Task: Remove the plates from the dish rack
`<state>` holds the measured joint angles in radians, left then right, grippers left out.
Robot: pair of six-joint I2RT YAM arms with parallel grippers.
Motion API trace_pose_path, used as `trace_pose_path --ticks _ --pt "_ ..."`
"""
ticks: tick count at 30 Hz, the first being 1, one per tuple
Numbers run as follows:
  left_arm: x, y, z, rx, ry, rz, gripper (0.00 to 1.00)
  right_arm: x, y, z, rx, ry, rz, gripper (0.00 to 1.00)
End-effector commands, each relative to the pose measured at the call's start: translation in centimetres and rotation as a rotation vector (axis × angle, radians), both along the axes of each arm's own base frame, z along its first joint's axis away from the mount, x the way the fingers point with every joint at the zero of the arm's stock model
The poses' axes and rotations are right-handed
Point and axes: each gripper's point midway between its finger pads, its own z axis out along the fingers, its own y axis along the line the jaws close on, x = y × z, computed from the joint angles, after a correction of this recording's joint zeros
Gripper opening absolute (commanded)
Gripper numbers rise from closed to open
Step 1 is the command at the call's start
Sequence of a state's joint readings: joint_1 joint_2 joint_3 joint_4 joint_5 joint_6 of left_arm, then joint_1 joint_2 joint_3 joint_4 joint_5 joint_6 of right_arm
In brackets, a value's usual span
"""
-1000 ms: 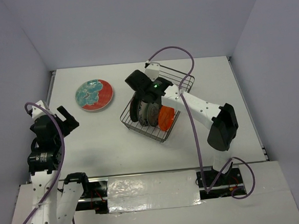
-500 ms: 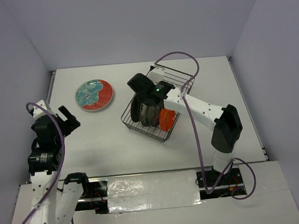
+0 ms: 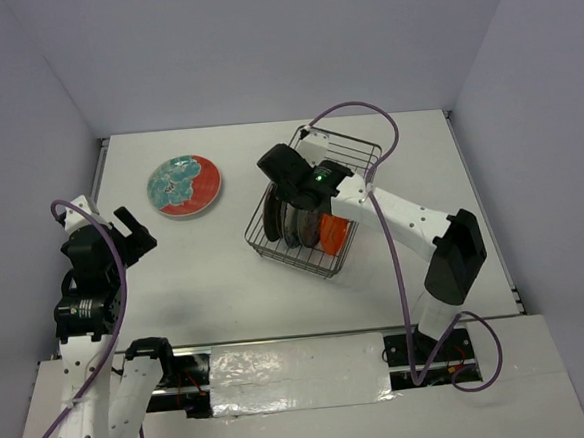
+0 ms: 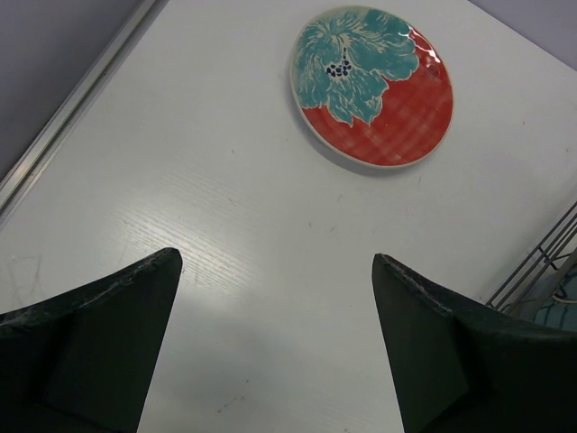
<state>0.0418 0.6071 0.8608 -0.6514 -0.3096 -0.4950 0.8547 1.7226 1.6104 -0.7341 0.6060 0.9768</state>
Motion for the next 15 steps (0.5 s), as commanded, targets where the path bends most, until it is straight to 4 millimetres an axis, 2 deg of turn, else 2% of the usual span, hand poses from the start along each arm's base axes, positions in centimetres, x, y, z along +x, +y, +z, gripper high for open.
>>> trace_pose_path --ticks 1,3,11,12,14,15 --pt "0.5 0.2 1.2 0.025 -0.038 -0.006 1.0 0.3 -0.7 10.3 0.14 -0.212 0.012 0.0" --pt "0.6 0.2 1.1 0.025 -0.033 -0.004 0.99 0.0 -0.9 12.4 0.168 -0.245 0.022 0.0" --pt "0.6 0.3 1.0 0.027 -0.026 0.004 1.0 -1.3 -1.9 18.8 0.263 -0.343 0.055 0.0" --pt "0.6 0.3 1.0 0.028 -0.024 0.005 1.0 -1.5 -2.0 20.1 0.281 -0.365 0.069 0.0" --pt "0.6 0.3 0.9 0.028 -0.021 0.006 1.0 -1.9 -2.0 21.3 0.292 -0.382 0.087 0.0" --pt "0.6 0.4 0.9 0.029 -0.02 0.008 1.0 -2.1 -2.5 22.6 0.29 -0.399 0.093 0.0"
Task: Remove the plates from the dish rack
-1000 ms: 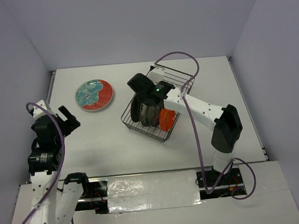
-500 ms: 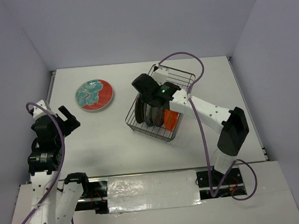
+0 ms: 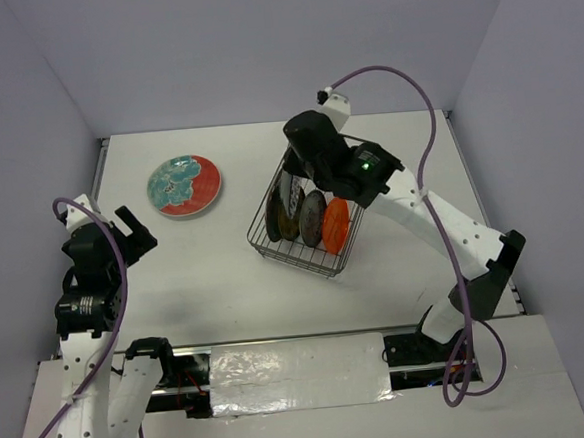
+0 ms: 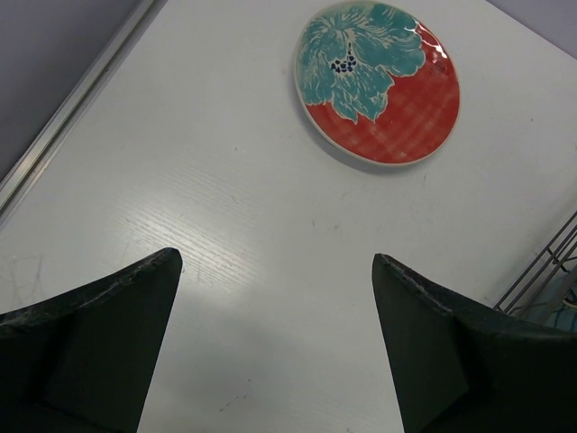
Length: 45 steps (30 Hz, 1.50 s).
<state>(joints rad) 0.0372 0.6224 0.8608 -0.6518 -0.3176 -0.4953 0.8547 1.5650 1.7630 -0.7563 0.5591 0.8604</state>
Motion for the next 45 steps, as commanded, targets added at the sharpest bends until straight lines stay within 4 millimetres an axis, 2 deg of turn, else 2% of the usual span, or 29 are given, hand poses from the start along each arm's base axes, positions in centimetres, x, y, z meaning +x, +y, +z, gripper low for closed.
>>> trace_pose_path --ticks 1,4,5,7,8,9,10,11,12,13,14,15,17,18,19,21,22,23,24,25,26,27,28,29,32,33,37,41,45 --pt "0.5 0.4 1.1 0.027 -0.03 0.011 1.0 -0.9 -1.8 10.9 0.157 -0.213 0.004 0.0" --pt "0.5 0.4 1.1 0.027 -0.027 0.009 1.0 -1.7 -2.3 13.6 0.153 -0.253 0.041 0.0" --pt "0.6 0.4 1.0 0.027 -0.025 0.006 0.99 -2.3 -2.1 15.0 0.171 -0.275 0.081 0.0" --pt "0.7 0.3 0.9 0.026 -0.017 0.002 1.0 -3.1 -1.7 16.3 0.137 -0.31 0.162 0.0" --pt "0.8 0.1 1.0 0.02 -0.018 -0.011 0.99 -4.3 -0.9 18.1 0.155 -0.345 0.257 0.0" --pt "0.9 -0.1 0.9 0.015 -0.005 -0.02 1.0 -4.7 -0.3 18.5 0.091 -0.384 0.337 0.0" --pt "0.9 -0.3 1.9 0.007 -0.02 -0.027 1.0 -5.8 0.7 18.9 0.059 -0.408 0.418 0.0" --pt "0.9 -0.9 2.3 -0.019 -0.022 -0.052 1.0 -7.4 1.0 20.9 0.05 -0.466 0.486 0.0" --pt "1.1 -1.6 2.8 -0.051 -0.014 -0.075 1.0 -7.6 1.4 20.0 -0.103 -0.501 0.544 0.0" --pt "0.8 -2.3 4.9 -0.075 -0.042 -0.105 1.0 -9.7 2.2 21.0 -0.153 -0.555 0.598 0.0" --pt "0.8 -3.8 6.0 -0.123 -0.062 -0.172 0.99 -9.5 2.1 19.8 -0.337 -0.587 0.616 0.0" --pt "0.6 -4.7 8.9 -0.163 -0.121 -0.202 0.99 -9.9 2.4 19.0 -0.438 -0.605 0.639 0.0" --pt "0.0 -7.2 11.9 -0.245 -0.185 -0.313 1.0 -10.8 2.3 17.6 -0.709 -0.645 0.627 0.0" --pt "-0.6 -8.1 14.7 -0.295 -0.246 -0.34 1.0 -11.2 2.6 16.5 -0.808 -0.651 0.649 0.0" --pt "-1.1 -8.8 16.0 -0.327 -0.274 -0.37 0.99 -11.5 3.4 13.6 -0.949 -0.629 0.699 0.0" --pt "-2.5 -10.6 18.2 -0.425 -0.321 -0.433 1.0 -12.4 2.9 12.4 -1.158 -0.652 0.661 0.0" --pt "-3.2 -11.0 19.7 -0.445 -0.364 -0.454 1.0 -12.5 3.1 10.2 -1.254 -0.637 0.663 0.0" --pt "-4.3 -11.4 20.7 -0.49 -0.403 -0.461 0.99 -13.3 3.0 11.2 -1.242 -0.688 0.639 0.0" --pt "-4.9 -11.9 20.9 -0.518 -0.413 -0.479 0.99 -13.7 3.0 11.1 -1.251 -0.713 0.634 0.0" --pt "-5.4 -12.2 20.9 -0.544 -0.423 -0.488 0.99 -14.4 3.7 8.6 -1.326 -0.731 0.663 0.0" --pt "-6.4 -12.7 21.9 -0.58 -0.47 -0.511 1.0 -16.2 4.3 10.7 -1.312 -0.855 0.64 0.0" --pt "-6.6 -13.7 20.9 -0.623 -0.438 -0.562 0.99 -16.7 4.5 8.4 -1.409 -0.868 0.635 0.0" --pt "-7.0 -14.3 21.0 -0.661 -0.443 -0.588 1.0 -17.2 4.8 9.8 -1.419 -0.931 0.586 0.0" --pt "-6.5 -14.8 19.6 -0.69 -0.403 -0.604 1.0 -18.3 5.4 9.4 -1.447 -0.963 0.608 0.0" --pt "-6.1 -16.0 17.5 -0.735 -0.322 -0.673 1.0 -19.9 7.1 8.4 -1.473 -1.01 0.672 0.0" --pt "-6.1 -16.3 17.1 -0.739 -0.302 -0.693 1.0 -20.3 7.7 8.6 -1.457 -1.029 0.693 0.0" --pt "-5.4 -16.1 15.4 -0.717 -0.24 -0.679 0.99 -21.7 9.7 7.6 -1.494 -1.076 0.719 0.0" --pt "-5.0 -15.3 14.0 -0.662 -0.195 -0.628 0.98 -22.4 10.8 7.1 -1.475 -1.095 0.734 0.0" --pt "-5.2 -14.7 13.8 -0.626 -0.195 -0.601 0.98 -22.3 11.4 6.3 -1.494 -1.088 0.745 0.0"
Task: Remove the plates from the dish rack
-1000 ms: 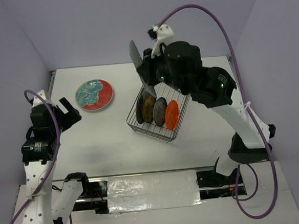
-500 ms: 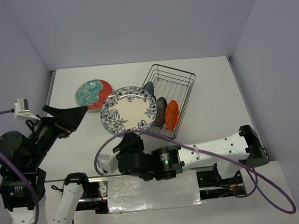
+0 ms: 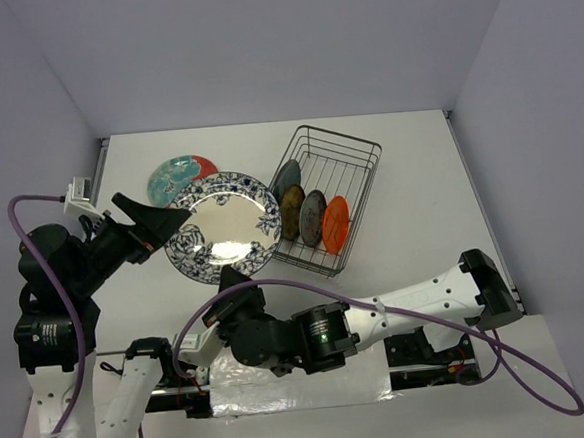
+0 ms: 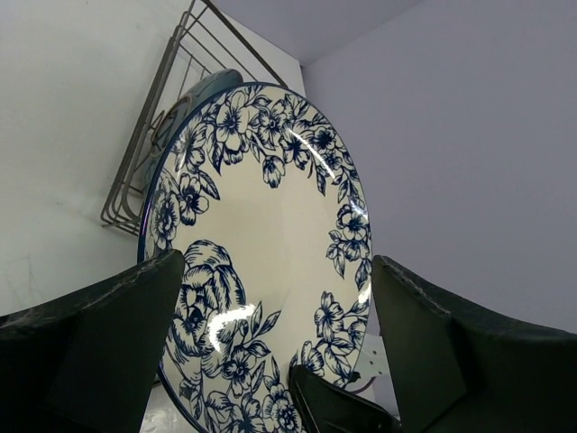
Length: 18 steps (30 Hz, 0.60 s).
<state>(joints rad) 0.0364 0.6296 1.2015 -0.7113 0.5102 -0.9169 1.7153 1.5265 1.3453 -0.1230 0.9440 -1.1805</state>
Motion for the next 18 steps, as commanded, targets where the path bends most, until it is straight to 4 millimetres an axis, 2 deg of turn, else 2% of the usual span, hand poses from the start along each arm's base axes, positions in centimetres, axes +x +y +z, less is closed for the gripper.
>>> trace_pose_path --ticks 1,2,3,5,11,14,18 --pt "-0.5 0.8 -1.0 0.075 0.018 0.029 0.98 1.2 -1.5 6.7 0.242 -0.029 -0.105 0.0" --pt "-0.4 1.6 -0.5 0.103 0.005 0.074 0.99 1.4 -1.8 6.8 0.24 -0.031 -0.122 0.0" --pt "-0.6 2.1 -0.9 0.135 0.022 0.098 0.99 1.7 -2.2 6.8 0.237 -0.026 -0.133 0.0" --pt "-0.7 3.1 0.4 0.172 -0.014 0.151 1.0 2.5 -2.9 6.5 0.226 -0.024 -0.16 0.0" --pt "-1.3 4.5 3.4 0.226 -0.103 0.228 1.0 3.9 -4.8 5.3 0.204 -0.007 -0.219 0.0" --pt "-0.6 4.4 2.6 0.226 -0.087 0.224 1.0 3.6 -5.1 6.1 0.251 0.021 -0.199 0.0" --pt "0.7 3.0 1.1 0.183 -0.054 0.138 0.99 2.9 -4.4 6.0 0.252 -0.002 -0.185 0.0"
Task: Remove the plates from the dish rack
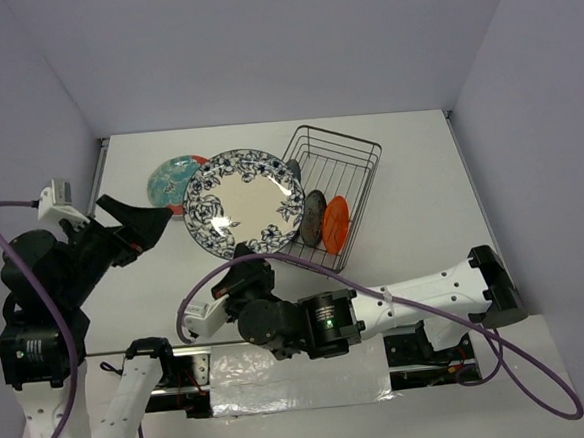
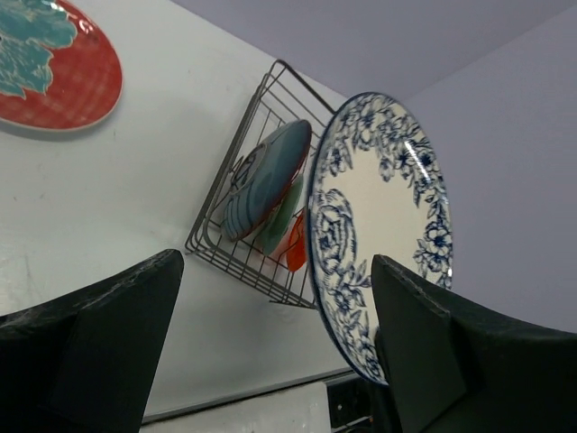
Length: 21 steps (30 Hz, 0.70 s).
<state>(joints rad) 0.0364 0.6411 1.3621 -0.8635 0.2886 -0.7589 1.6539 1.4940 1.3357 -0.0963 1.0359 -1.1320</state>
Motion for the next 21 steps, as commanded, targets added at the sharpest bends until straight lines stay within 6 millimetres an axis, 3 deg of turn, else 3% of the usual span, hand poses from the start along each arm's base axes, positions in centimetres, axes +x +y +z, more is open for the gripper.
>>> trace_pose_path --ticks 1,9,14,15,18,19,21 --pt "1.7 -0.9 -1.3 -0.012 0.022 -0.058 0.97 -0.4 -1.5 4.8 0.166 -0.023 -0.024 0.0" --pt "2.8 -2.7 -1.8 -0.083 0.013 -0.164 0.9 -2.3 2.2 4.6 0.18 0.011 0.085 0.0" --pt "2.9 -2.9 -2.0 -0.085 0.016 -0.179 0.87 -3.3 4.1 5.9 0.227 0.023 0.139 0.0" --pt "3.0 -2.9 -2.2 -0.083 0.02 -0.181 0.68 -3.4 4.2 6.4 0.243 0.022 0.146 0.0" --pt "3.2 -2.7 -2.9 -0.077 0.036 -0.169 0.33 -3.5 4.7 7.0 0.265 0.014 0.148 0.0" --pt "3.3 -2.6 -3.3 -0.075 0.049 -0.164 0.12 -3.5 4.7 7.0 0.263 0.007 0.147 0.0" --pt "3.5 -2.4 -3.6 -0.063 0.062 -0.149 0.0 -3.0 4.6 7.0 0.266 -0.008 0.125 0.0"
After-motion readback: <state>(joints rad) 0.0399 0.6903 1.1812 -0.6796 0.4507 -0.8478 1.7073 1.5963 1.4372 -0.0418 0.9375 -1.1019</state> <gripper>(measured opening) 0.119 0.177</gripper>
